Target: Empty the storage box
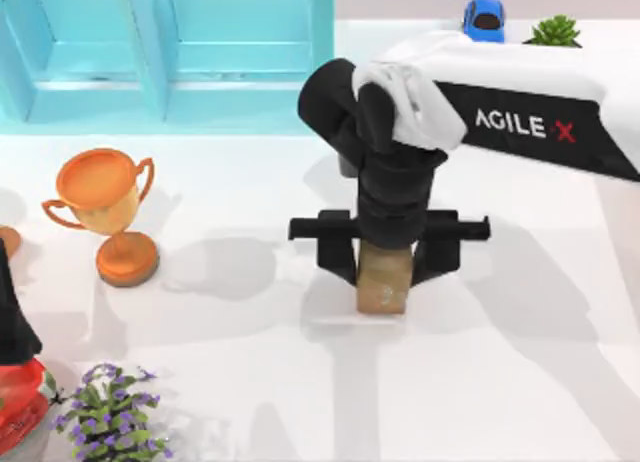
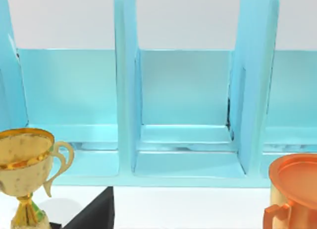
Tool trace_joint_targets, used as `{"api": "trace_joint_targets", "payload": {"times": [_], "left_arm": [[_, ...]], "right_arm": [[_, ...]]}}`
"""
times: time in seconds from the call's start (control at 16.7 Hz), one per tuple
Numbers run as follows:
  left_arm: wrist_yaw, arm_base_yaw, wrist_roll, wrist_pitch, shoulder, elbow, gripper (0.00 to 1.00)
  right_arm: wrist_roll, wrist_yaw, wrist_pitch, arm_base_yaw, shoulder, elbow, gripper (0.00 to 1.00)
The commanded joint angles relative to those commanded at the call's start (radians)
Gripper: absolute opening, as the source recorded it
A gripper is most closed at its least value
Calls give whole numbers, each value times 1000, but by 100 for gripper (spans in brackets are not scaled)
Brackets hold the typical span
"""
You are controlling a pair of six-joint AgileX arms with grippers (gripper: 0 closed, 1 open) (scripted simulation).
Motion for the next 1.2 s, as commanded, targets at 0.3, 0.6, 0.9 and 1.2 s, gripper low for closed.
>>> {"api": "trace_joint_targets", "payload": {"times": [0.3,0.6,0.9,1.2], "left_arm": [[0,0,0,0,0,0,100],[0,0,0,0,0,0,100],[0,0,0,0,0,0,100],[0,0,0,0,0,0,100]], "right_arm": [[0,0,0,0,0,0,98],[0,0,0,0,0,0,100],[0,0,-3,-1,-1,3,100],[-1,0,-149,1,-18,125,100]]}}
